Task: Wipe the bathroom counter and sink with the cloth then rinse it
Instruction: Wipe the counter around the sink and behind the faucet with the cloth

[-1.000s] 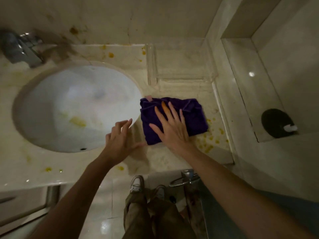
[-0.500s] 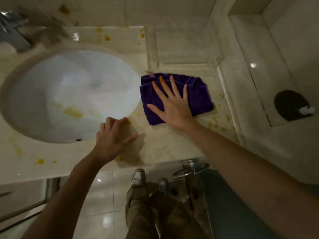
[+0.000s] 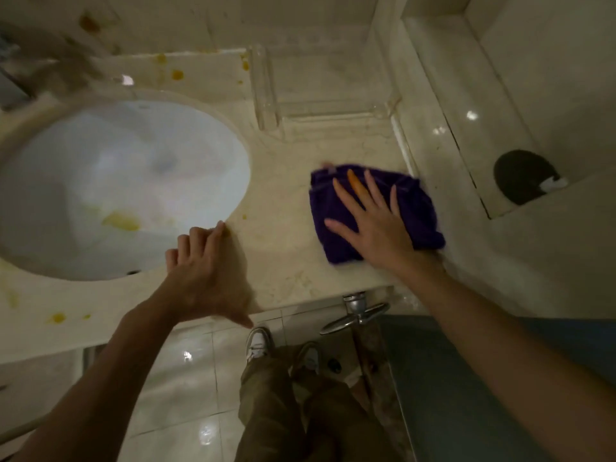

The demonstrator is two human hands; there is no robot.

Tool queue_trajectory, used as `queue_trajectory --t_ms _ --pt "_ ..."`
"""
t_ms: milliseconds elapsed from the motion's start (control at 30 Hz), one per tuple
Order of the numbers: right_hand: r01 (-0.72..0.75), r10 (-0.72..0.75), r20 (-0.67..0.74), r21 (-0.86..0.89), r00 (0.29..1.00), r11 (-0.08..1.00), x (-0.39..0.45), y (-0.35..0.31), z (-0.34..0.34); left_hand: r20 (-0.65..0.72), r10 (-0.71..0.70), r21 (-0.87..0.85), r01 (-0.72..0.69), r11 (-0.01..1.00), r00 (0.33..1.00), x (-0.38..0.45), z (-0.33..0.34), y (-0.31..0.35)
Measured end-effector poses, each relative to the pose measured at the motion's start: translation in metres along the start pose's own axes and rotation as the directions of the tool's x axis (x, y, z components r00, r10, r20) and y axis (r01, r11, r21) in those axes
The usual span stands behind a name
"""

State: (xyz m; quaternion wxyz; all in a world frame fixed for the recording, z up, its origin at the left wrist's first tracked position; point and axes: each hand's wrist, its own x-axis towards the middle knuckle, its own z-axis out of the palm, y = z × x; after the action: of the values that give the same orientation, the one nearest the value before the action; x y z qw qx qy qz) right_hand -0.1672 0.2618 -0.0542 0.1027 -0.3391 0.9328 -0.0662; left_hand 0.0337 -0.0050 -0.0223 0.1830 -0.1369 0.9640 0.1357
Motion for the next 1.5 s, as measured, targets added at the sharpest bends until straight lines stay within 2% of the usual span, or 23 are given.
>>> queue_trajectory --t_ms 100,233,367,500,600,767,867,933,967,1033,1100,1167,1200,1267,1367,1433,1500 --pt "-0.105 0.106 -0.034 0.04 0.994 0.994 0.075 0.016 -0.02 -0.028 0.009 0.03 -0.008 1.0 1.0 0.002 0.003 0.0" --pt "-0.087 0.088 -0.036 0.028 0.995 0.996 0.109 0.025 -0.027 -0.051 0.005 0.033 -0.003 0.999 0.999 0.004 0.006 -0.005" --pt "-0.038 0.041 -0.081 0.034 0.996 0.999 0.061 0.024 -0.019 -0.037 0.004 0.05 -0.002 0.999 0.999 0.003 0.007 -0.003" --pt "-0.033 0.033 -0.035 0.0 0.999 0.999 -0.025 0.017 -0.005 -0.007 0.003 0.026 -0.003 1.0 1.0 -0.001 0.001 0.0" --pt "-0.052 0.051 -0.026 -0.038 0.998 0.998 -0.053 0.014 0.004 0.013 0.018 0.009 -0.018 1.0 1.0 -0.001 0.0 -0.002" --pt "-0.098 0.094 -0.046 -0.074 0.994 0.992 -0.05 -0.003 0.011 -0.119 0.009 -0.126 -0.024 0.992 0.993 -0.001 0.004 -0.011" --pt "-0.066 0.062 -0.036 -0.104 0.997 0.992 -0.045 -0.041 0.018 -0.164 0.044 -0.166 -0.072 0.983 0.986 -0.004 0.013 -0.012" --pt "-0.022 0.017 -0.045 -0.12 0.999 0.993 -0.041 -0.074 0.022 -0.163 0.025 -0.256 -0.067 0.964 0.986 -0.002 0.015 -0.013" --pt "-0.001 -0.004 -0.046 -0.116 0.999 0.993 -0.039 -0.091 0.024 -0.152 0.009 -0.34 -0.06 0.939 0.988 -0.001 0.014 -0.015" --pt "0.039 -0.043 -0.055 -0.082 0.998 0.996 -0.033 -0.13 0.03 -0.156 -0.028 -0.564 -0.066 0.823 0.987 0.0 0.007 -0.024" --pt "0.091 -0.093 -0.079 -0.03 0.992 0.995 -0.026 -0.183 0.041 -0.268 -0.076 -0.679 -0.133 0.722 0.96 0.0 0.001 -0.043" --pt "0.177 -0.177 -0.055 0.004 0.983 0.984 -0.018 -0.241 0.052 -0.41 -0.187 -0.649 -0.142 0.747 0.893 -0.008 -0.005 -0.069" --pt "0.225 -0.225 -0.037 0.005 0.974 0.974 -0.016 -0.266 0.056 -0.439 -0.24 -0.629 -0.106 0.77 0.866 -0.017 -0.007 -0.084" --pt "0.299 -0.3 -0.034 -0.014 0.953 0.954 -0.015 -0.289 0.062 -0.433 -0.27 -0.575 -0.032 0.818 0.86 -0.039 -0.005 -0.116" --pt "0.339 -0.341 -0.069 -0.036 0.938 0.94 -0.016 -0.269 0.061 -0.414 -0.15 -0.363 -0.012 0.932 0.898 -0.076 -0.003 -0.163" --pt "0.298 -0.3 -0.082 -0.042 0.95 0.954 -0.021 -0.24 0.056 -0.418 -0.053 -0.188 -0.029 0.982 0.907 -0.099 -0.004 -0.192" --pt "0.222 -0.228 -0.071 -0.08 0.971 0.972 -0.029 -0.208 0.049 -0.411 -0.039 -0.083 0.005 0.997 0.911 -0.121 -0.004 -0.218"
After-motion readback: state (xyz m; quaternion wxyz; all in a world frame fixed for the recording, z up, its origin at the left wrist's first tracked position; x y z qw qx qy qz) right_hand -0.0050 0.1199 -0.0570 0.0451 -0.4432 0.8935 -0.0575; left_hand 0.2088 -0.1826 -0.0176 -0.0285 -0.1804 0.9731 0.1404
